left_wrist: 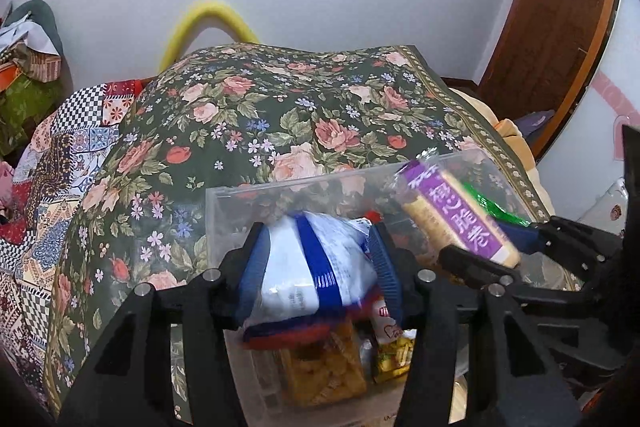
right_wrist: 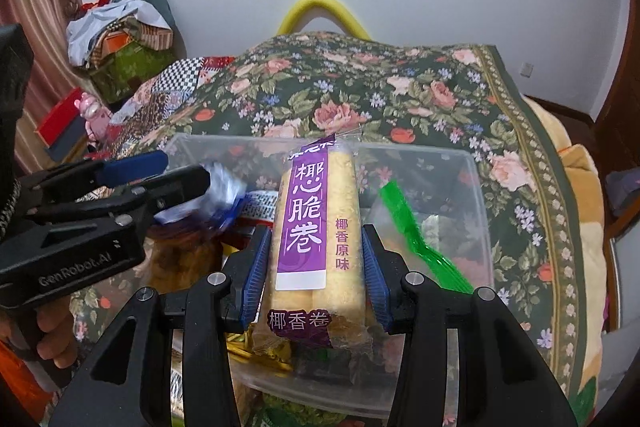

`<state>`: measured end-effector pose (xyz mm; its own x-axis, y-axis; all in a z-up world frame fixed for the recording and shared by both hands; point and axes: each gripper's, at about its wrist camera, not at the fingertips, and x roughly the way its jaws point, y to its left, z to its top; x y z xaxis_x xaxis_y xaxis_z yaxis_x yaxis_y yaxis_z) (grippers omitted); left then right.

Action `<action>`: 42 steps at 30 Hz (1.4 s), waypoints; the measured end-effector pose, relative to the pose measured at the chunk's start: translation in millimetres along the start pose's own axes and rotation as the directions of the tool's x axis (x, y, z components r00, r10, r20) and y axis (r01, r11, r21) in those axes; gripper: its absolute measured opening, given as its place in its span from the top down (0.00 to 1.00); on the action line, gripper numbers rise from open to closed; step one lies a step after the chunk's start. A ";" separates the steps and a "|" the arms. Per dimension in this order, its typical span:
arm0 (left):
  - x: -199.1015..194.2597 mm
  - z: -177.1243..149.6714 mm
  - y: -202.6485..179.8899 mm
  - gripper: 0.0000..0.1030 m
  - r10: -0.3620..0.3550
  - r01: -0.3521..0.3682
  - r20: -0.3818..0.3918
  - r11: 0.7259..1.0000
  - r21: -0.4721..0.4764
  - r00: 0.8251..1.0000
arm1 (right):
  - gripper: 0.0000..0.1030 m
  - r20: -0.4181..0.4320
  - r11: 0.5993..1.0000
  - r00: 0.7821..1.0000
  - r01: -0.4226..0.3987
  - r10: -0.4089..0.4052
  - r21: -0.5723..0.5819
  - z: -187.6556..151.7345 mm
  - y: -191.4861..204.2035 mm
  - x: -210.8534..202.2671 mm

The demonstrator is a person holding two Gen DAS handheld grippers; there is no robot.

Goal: Organize snacks
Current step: 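Carry both snacks over the clear box and open both tools to drop them, then grasp the cracker tube with the left tool while the right tool reaches toward the bread pack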

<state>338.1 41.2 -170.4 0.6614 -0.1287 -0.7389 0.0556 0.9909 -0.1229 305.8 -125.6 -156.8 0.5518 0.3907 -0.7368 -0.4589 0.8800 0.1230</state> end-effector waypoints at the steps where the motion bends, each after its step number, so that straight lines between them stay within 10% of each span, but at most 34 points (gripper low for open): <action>1: 0.5 0.6 0.0 0.50 0.001 -0.001 -0.002 1.000 -0.001 1.000 | 0.59 -0.005 1.000 1.000 0.002 -0.002 -0.001 -0.5 0.1 1.4; 27: -117.0 -42.8 -3.2 0.41 -0.001 0.000 0.079 1.000 0.011 0.997 | 0.39 0.118 0.999 0.992 0.036 -0.035 -0.007 -31.6 12.7 -96.6; 42: -92.1 -123.7 21.0 0.38 0.023 -0.027 -0.115 0.999 -0.030 0.993 | 0.21 -0.042 0.999 0.998 0.040 -0.038 0.037 -95.8 2.5 -76.8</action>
<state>185.8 68.9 -186.8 0.5722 -0.1094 -0.8128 0.0152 0.9923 -0.1229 195.5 -179.2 -163.7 0.5395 0.3452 -0.7680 -0.4101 0.9043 0.1184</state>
